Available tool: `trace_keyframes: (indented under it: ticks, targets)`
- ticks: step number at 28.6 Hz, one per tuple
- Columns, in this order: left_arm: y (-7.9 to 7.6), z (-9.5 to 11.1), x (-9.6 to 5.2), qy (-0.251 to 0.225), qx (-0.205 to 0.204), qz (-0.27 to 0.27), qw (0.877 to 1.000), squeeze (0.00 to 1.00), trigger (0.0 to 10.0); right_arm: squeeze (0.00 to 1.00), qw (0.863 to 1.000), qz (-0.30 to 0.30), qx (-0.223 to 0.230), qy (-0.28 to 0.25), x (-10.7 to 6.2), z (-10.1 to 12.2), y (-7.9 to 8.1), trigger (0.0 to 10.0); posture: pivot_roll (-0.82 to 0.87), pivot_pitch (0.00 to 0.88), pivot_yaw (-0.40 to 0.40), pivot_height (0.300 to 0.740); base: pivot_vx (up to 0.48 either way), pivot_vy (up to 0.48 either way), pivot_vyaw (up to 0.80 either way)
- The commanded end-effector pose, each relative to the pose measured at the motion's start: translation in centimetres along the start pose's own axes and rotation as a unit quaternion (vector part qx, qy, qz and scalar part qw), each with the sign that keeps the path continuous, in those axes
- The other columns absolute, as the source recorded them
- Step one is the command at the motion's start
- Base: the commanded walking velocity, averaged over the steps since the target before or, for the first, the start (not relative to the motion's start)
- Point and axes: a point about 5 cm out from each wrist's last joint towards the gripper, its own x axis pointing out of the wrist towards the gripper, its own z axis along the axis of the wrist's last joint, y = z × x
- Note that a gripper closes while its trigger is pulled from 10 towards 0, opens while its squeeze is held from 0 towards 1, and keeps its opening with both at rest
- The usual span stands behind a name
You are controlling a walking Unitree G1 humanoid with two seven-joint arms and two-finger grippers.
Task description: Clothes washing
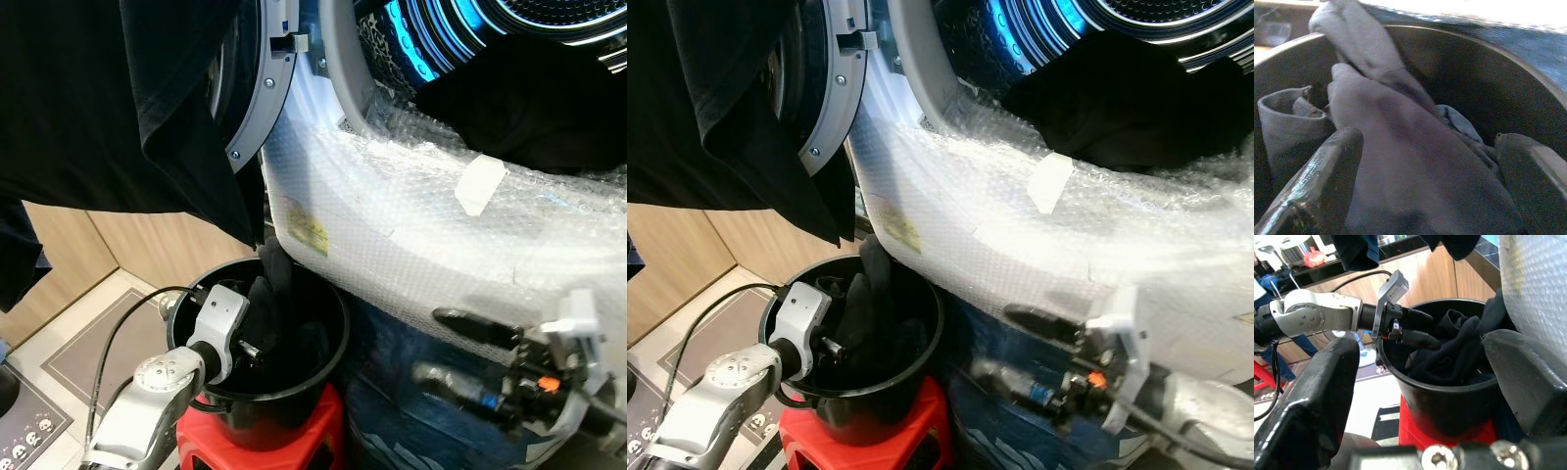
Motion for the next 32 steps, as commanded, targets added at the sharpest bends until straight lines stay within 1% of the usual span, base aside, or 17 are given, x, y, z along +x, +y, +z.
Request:
trace_keyframes:
  ticks: [1, 4, 6, 8, 10, 12, 14, 15, 19, 22, 25, 28, 30, 32]
  targets:
    - [1.0, 0.1, 0.6, -0.003, -0.021, 0.028, 0.999, 0.00, 10.0, 0.00, 1.000, 0.000, -0.010, 0.002, 0.3, -0.1, 0.4, 10.0, -0.08, 0.137, 0.031, 0.740, 0.000, 0.000, 0.00]
    - [1.2, 0.1, 0.9, -0.004, -0.028, 0.033, 0.999, 0.00, 10.0, 0.00, 1.000, -0.001, -0.009, 0.001, 0.3, -0.2, 0.4, 10.0, -0.08, 0.143, 0.030, 0.740, 0.000, 0.000, 0.00]
    - [1.6, 0.1, 1.5, -0.004, -0.036, 0.047, 0.998, 0.00, 10.0, 0.00, 1.000, 0.001, -0.008, 0.000, 0.4, -0.2, 0.6, 10.0, -0.08, 0.149, 0.029, 0.740, 0.000, 0.000, 0.00]
    - [1.7, 0.2, 2.1, -0.005, -0.059, 0.049, 0.997, 0.00, 10.0, 0.00, 1.000, 0.002, -0.007, -0.002, 0.5, -0.2, 0.8, 10.0, -0.09, 0.163, 0.030, 0.740, 0.000, 0.000, 0.00]
    - [1.7, 0.6, 2.9, -0.009, -0.093, 0.051, 0.994, 0.00, 10.0, 0.00, 1.000, -0.001, -0.007, -0.002, 0.5, -0.2, 0.9, 10.0, -0.09, 0.172, 0.031, 0.740, 0.000, 0.000, 0.00]
    - [1.6, 0.8, 3.3, -0.012, -0.113, 0.047, 0.992, 0.00, 10.0, 0.00, 1.000, -0.002, -0.007, -0.002, 0.4, -0.2, 0.9, 10.0, -0.10, 0.178, 0.033, 0.740, 0.000, 0.000, 0.00]
    - [1.4, 1.0, 3.7, -0.012, -0.119, 0.044, 0.992, 0.00, 10.0, 0.00, 1.000, -0.004, -0.007, -0.001, 0.4, -0.2, 1.0, 10.0, -0.10, 0.183, 0.035, 0.740, 0.000, 0.000, 0.00]
    - [1.2, 1.2, 4.1, -0.011, -0.136, 0.045, 0.990, 0.00, 10.0, 0.00, 1.000, -0.007, -0.006, 0.000, 0.3, -0.3, 1.0, 10.0, -0.11, 0.187, 0.036, 0.740, 0.000, 0.000, 0.00]
    - [0.8, 1.5, 4.8, -0.012, -0.174, 0.042, 0.984, 0.00, 10.0, 0.00, 1.000, -0.013, -0.005, 0.001, 0.1, -0.4, 1.2, 10.0, -0.12, 0.198, 0.040, 0.740, 0.000, 0.000, 0.00]
    - [0.2, 1.9, 5.4, -0.011, -0.191, 0.032, 0.981, 0.00, 10.0, 0.00, 1.000, -0.015, -0.003, 0.002, 0.0, -0.4, 1.4, 10.0, -0.13, 0.207, 0.043, 0.740, 0.000, 0.000, 0.00]
    - [0.0, 2.1, 5.6, -0.011, -0.216, 0.036, 0.976, 0.00, 10.0, 0.00, 1.000, -0.021, -0.003, 0.005, -0.2, -0.5, 1.4, 10.0, -0.13, 0.215, 0.044, 0.740, 0.000, 0.000, 0.00]
    - [0.0, 2.3, 5.8, -0.011, -0.228, 0.050, 0.972, 0.00, 10.0, 0.00, 1.000, -0.024, 0.000, 0.009, -0.4, -0.5, 1.6, 10.0, -0.14, 0.225, 0.047, 0.740, 0.000, 0.000, 0.00]
    - [0.1, 2.6, 5.8, -0.013, -0.251, 0.063, 0.966, 0.00, 10.0, 0.00, 1.000, -0.028, 0.001, 0.012, -0.7, -0.6, 1.6, 10.0, -0.14, 0.233, 0.048, 0.740, 0.000, 0.000, 0.00]
    - [0.1, 2.8, 5.8, -0.012, -0.266, 0.073, 0.961, 0.00, 10.0, 0.00, 0.999, -0.032, 0.002, 0.014, -0.8, -0.7, 1.7, 10.0, -0.14, 0.239, 0.048, 0.740, 0.000, 0.000, 0.00]
